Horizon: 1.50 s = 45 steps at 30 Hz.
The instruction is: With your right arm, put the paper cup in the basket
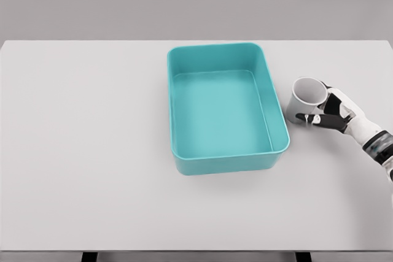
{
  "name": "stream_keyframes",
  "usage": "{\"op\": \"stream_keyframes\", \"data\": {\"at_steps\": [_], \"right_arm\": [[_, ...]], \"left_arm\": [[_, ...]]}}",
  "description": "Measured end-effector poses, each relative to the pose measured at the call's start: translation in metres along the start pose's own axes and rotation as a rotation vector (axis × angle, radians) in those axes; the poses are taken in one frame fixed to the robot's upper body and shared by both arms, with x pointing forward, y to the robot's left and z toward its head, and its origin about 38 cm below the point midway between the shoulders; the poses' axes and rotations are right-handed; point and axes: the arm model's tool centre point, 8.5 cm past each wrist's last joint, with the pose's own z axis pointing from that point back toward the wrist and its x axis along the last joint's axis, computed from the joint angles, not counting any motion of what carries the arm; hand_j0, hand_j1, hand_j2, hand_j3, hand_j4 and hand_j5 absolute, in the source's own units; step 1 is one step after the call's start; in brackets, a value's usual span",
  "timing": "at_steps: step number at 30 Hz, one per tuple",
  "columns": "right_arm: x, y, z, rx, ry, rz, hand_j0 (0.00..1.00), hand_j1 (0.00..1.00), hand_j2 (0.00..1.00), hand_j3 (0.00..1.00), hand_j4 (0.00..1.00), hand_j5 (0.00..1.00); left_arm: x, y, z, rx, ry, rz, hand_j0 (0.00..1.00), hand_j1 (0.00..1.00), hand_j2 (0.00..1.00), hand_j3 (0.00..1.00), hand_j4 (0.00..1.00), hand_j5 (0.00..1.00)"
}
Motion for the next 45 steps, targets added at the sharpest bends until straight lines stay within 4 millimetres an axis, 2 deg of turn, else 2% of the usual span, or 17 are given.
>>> {"op": "stream_keyframes", "data": {"at_steps": [9,15,19,29,38,45], "right_arm": [[0.007,-0.005,0.001,-0.002,-0.006,0.021,0.54,0.54,0.54,0.54,0.54,0.54],[0.016,-0.007,0.001,0.0,-0.025,0.042,0.5,0.5,0.5,0.5,0.5,0.5],[0.033,-0.011,0.004,-0.005,-0.064,0.076,0.46,0.46,0.46,0.46,0.46,0.46],[0.081,-0.017,0.008,0.003,-0.176,0.188,0.46,0.46,0.46,0.46,0.46,0.46],[0.108,-0.003,0.005,0.039,-0.256,0.334,0.46,0.46,0.46,0.46,0.46,0.46],[0.126,0.017,0.002,0.078,-0.348,0.48,0.46,0.46,0.46,0.46,0.46,0.46]], "left_arm": [[0.0,0.0,0.0,0.0,0.0,0.0,1.0,1.0,1.0,1.0,1.0,1.0],[0.0,0.0,0.0,0.0,0.0,0.0,1.0,1.0,1.0,1.0,1.0,1.0],[0.0,0.0,0.0,0.0,0.0,0.0,1.0,1.0,1.0,1.0,1.0,1.0],[0.0,0.0,0.0,0.0,0.0,0.0,1.0,1.0,1.0,1.0,1.0,1.0],[0.0,0.0,0.0,0.0,0.0,0.0,1.0,1.0,1.0,1.0,1.0,1.0],[0.0,0.0,0.0,0.0,0.0,0.0,1.0,1.0,1.0,1.0,1.0,1.0]]}}
